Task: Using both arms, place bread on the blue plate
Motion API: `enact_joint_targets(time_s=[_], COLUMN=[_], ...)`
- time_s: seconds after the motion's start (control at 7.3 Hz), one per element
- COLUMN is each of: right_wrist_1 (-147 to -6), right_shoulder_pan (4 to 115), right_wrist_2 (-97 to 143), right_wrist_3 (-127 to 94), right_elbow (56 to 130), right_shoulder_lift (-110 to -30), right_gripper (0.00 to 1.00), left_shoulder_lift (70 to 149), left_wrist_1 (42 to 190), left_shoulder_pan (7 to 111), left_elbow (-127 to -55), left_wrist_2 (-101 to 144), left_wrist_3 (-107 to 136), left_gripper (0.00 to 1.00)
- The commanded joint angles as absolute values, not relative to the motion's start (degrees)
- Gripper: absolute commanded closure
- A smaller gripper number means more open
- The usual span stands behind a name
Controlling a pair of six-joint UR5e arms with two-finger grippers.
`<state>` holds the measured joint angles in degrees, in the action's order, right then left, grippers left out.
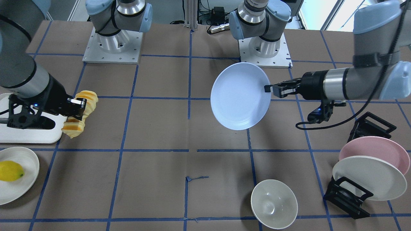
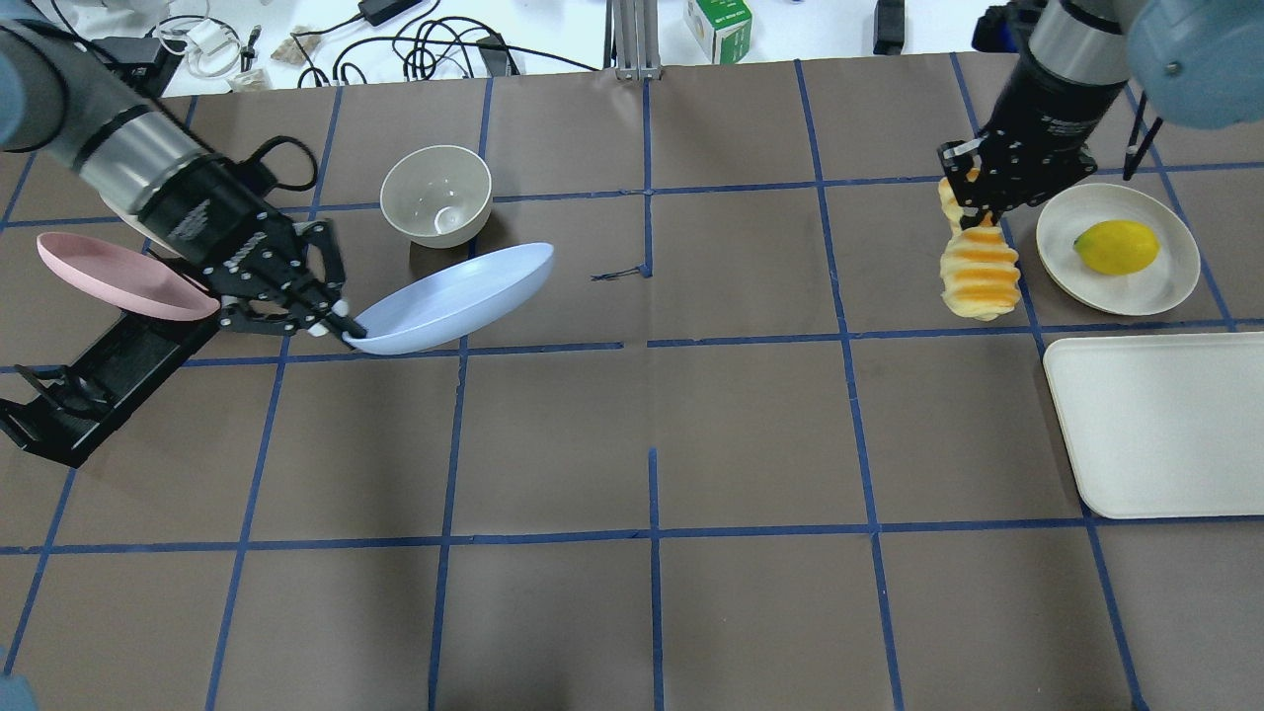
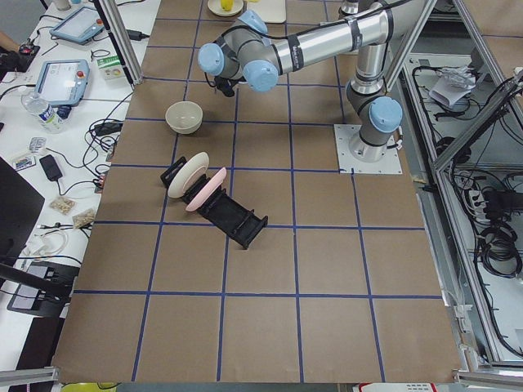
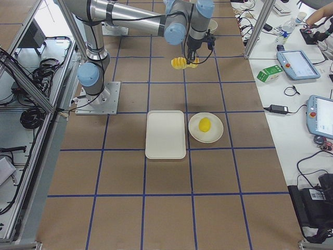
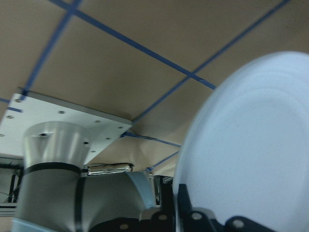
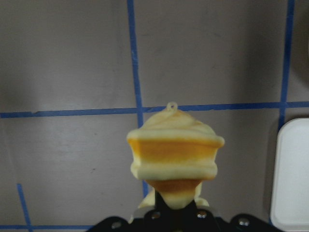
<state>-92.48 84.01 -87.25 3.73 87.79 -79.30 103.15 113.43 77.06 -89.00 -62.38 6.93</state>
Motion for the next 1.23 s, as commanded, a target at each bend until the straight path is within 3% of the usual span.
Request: enact_joint_targets(time_s=[0.0,0.41,1.1], right_wrist_1=[-92.64,-98.4,-110.03], right_shoulder_pan=[90.59,100.24,108.71], right_wrist_2=[-86.4,-86.4,-86.31], right_wrist_3=[-5.33,-15.16,-21.09], right_elbow=[85.62,85.17,83.41], right_shoulder_lift=[-78.32,-74.9,-61.98], right_gripper=[1.0,1.0,1.0], left_shoulder_lift=[104.5,107.82,113.91], left_wrist_1=[81.48,40.63,32.52], left_shoulder_pan=[89.07,91.31,95.62], left_elbow=[-94.96,-114.2,-115.58], left_wrist_2=[-61.52,-74.3,-73.92], left_wrist_3=[21.91,24.43,28.12], left_gripper=[1.0,1.0,1.0])
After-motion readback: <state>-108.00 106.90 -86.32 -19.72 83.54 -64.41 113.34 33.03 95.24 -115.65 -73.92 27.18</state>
